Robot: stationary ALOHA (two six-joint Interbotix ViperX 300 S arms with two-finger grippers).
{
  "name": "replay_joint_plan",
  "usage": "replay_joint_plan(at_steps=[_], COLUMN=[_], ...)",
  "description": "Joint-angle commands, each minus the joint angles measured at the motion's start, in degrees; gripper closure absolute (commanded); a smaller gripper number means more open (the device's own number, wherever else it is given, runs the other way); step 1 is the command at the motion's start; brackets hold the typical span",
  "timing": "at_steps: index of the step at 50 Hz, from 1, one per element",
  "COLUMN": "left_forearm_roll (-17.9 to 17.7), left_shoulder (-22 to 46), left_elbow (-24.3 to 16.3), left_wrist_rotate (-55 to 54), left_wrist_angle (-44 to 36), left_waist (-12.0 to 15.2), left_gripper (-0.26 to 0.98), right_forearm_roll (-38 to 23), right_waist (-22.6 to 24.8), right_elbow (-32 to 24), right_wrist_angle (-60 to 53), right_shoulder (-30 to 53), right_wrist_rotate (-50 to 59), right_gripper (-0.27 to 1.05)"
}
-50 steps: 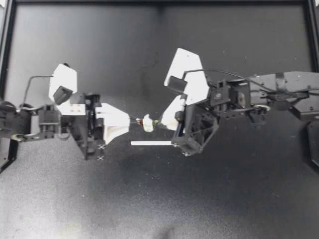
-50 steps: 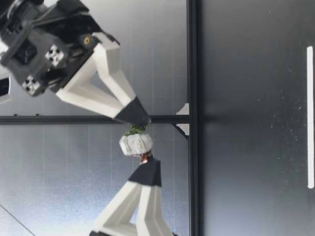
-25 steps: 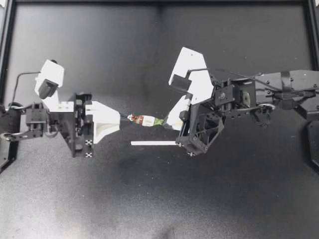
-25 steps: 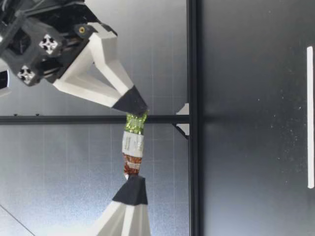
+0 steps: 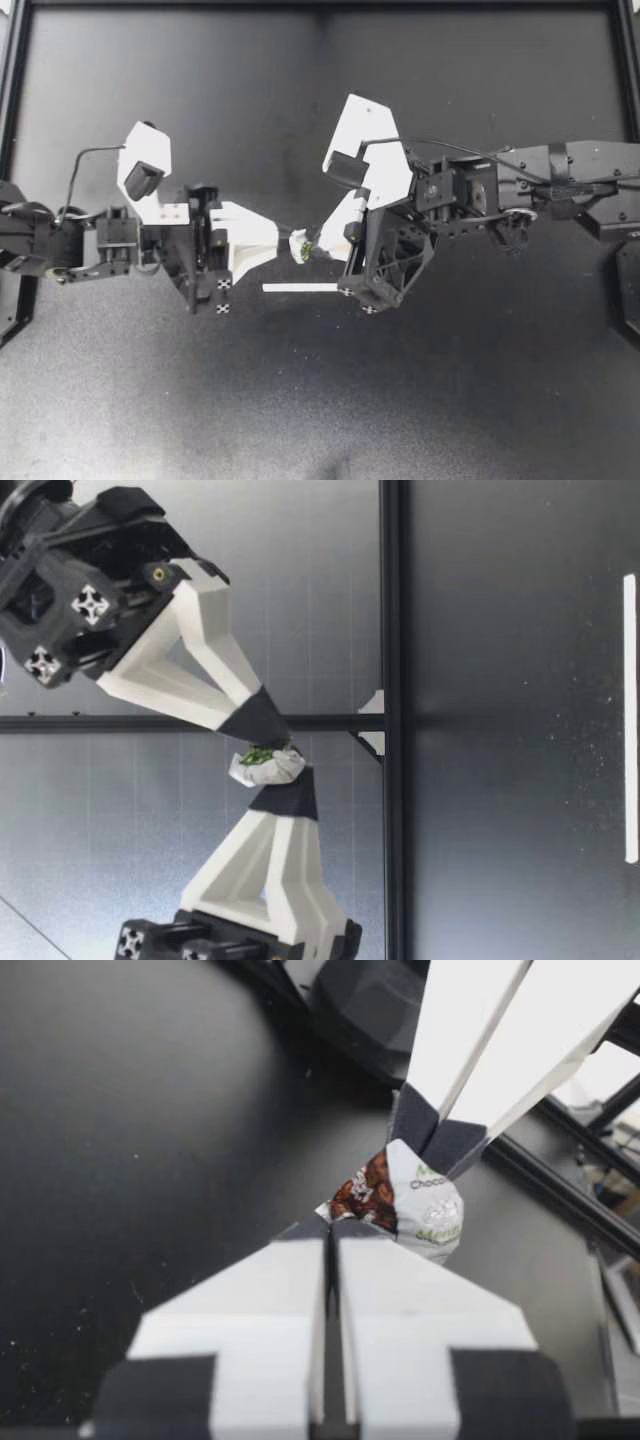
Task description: Pick up the candy and unwrap it.
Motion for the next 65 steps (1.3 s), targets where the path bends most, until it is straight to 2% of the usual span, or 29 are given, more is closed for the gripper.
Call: replay_joint_plan(at_steps=[1, 11, 37, 65], left_forearm_roll=[0.26, 0.0, 0.26, 0.62], left_shoulder=[-2.29, -4.83, -4.48, -5.63], left_elbow=[0.53, 2.72, 2.64, 3.08], left_wrist_rotate=[0.0, -0.09, 0.35, 6.15], left_wrist_angle=[-0.7, -1.14, -1.23, -0.53], left_waist=[-0.18, -0.18, -0.18, -0.18], left_gripper=[0.9, 0.9, 0.9, 0.9], right_forearm_roll=[0.09, 0.09, 0.09, 0.09], right_waist=[-0.18, -0.18, -0.18, -0.18], right_elbow=[0.26, 2.37, 2.2, 3.52], right_wrist_angle=[0.0, -0.88, -1.32, -1.85], right_shoulder=[-2.55, -4.22, -3.6, -3.08], right_wrist_rotate=[0.26, 1.41, 1.32, 1.05], right_gripper=[0.96, 0.96, 0.95, 0.95])
